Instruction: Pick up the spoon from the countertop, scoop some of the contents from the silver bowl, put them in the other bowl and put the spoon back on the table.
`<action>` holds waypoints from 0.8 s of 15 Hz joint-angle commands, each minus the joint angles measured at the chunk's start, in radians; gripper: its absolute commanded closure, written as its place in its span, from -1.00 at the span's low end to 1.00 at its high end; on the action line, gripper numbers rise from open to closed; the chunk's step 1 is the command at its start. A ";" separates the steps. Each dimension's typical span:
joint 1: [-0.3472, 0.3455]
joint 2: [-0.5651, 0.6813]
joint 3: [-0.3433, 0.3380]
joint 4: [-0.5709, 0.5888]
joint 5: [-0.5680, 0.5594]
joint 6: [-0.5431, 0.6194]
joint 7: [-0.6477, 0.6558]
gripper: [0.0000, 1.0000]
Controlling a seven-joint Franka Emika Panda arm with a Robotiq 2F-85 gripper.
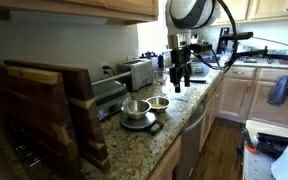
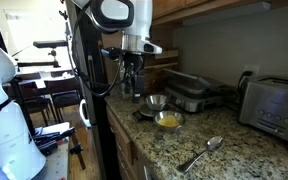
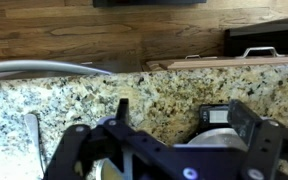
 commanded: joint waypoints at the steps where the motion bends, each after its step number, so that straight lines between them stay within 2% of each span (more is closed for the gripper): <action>1: 0.001 0.000 -0.001 0.002 0.000 -0.001 0.000 -1.00; 4: -0.036 0.016 -0.021 0.003 -0.101 0.095 -0.023 -1.00; 7: -0.073 0.057 -0.057 0.020 -0.152 0.186 -0.045 -1.00; 12: -0.097 0.194 -0.148 0.088 -0.084 0.316 -0.245 -1.00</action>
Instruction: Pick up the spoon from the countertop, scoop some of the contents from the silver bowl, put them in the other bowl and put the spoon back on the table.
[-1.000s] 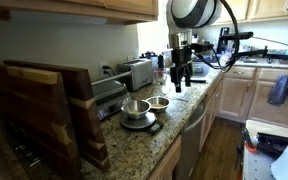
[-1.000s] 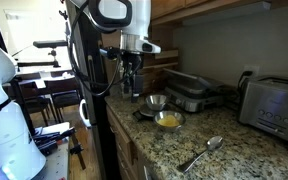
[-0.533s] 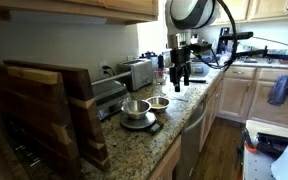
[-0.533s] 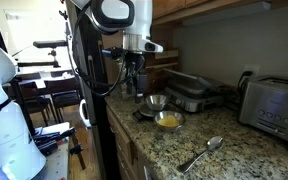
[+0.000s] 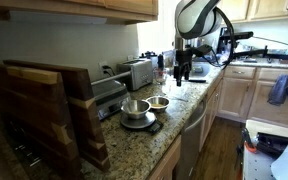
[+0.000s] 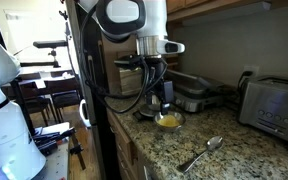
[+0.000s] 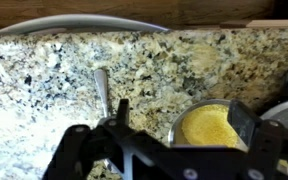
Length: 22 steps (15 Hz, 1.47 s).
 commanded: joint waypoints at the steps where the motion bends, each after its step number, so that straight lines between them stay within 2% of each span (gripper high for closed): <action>1: -0.015 0.115 -0.049 0.072 0.057 0.064 -0.149 -1.00; 3: -0.022 0.170 -0.056 0.115 0.083 0.063 -0.216 -1.00; 4: -0.028 0.185 -0.050 0.134 0.062 0.050 -0.189 -1.00; 5: -0.028 0.146 -0.040 0.095 0.058 0.047 -0.166 -1.00; 10: -0.033 0.198 -0.036 0.139 0.057 0.047 -0.169 -1.00; 13: -0.040 0.229 -0.039 0.158 0.066 0.074 -0.217 -1.00; 17: -0.062 0.299 -0.037 0.221 0.107 0.081 -0.296 -1.00; 22: -0.116 0.421 -0.003 0.326 0.222 0.077 -0.406 -1.00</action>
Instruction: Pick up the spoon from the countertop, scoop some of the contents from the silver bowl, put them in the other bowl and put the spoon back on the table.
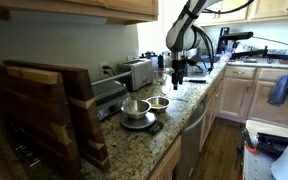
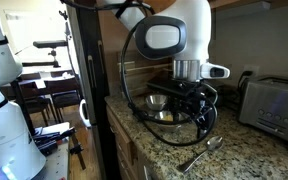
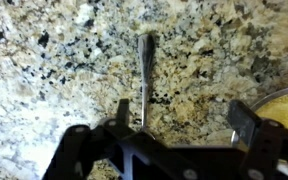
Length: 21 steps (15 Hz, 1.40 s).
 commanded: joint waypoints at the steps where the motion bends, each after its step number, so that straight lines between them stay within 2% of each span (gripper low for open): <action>1: -0.064 0.088 0.050 0.077 0.081 0.011 -0.094 -1.00; 10: -0.134 0.270 0.114 0.240 0.080 0.012 -0.119 -1.00; 16: -0.145 0.323 0.137 0.295 0.066 0.004 -0.104 -1.00; 21: -0.147 0.349 0.139 0.315 0.059 0.003 -0.101 -0.83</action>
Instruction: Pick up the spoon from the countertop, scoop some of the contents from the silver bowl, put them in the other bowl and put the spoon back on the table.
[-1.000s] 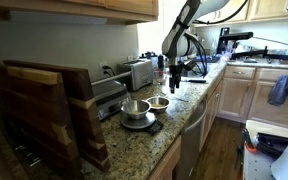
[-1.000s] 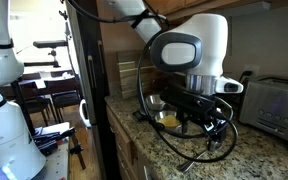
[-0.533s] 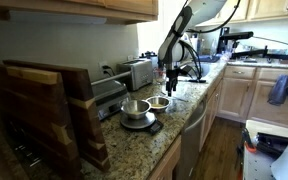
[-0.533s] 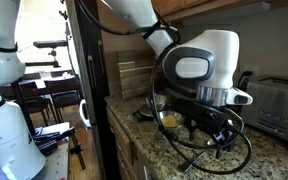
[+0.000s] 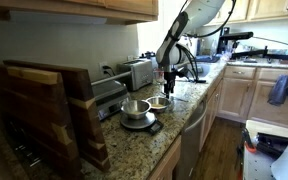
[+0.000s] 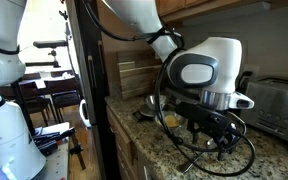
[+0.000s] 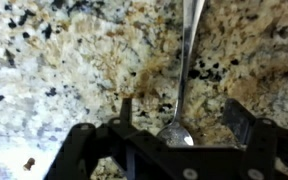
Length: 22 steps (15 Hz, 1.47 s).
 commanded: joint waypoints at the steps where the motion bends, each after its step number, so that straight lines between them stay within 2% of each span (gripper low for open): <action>1: -0.036 0.011 0.027 0.014 -0.010 -0.004 -0.007 -0.67; 2: -0.038 0.012 0.028 0.014 -0.008 -0.004 -0.008 -0.59; 5: -0.047 0.011 0.033 0.011 -0.003 -0.007 -0.012 -0.09; 12: -0.060 0.004 0.050 0.014 0.006 -0.011 -0.022 0.83; 16: -0.068 -0.002 0.059 0.008 0.011 -0.017 -0.028 0.96; 17: -0.068 -0.006 0.058 0.005 0.009 -0.019 -0.027 0.90; 22: -0.045 -0.074 0.038 -0.033 -0.029 -0.066 -0.007 0.88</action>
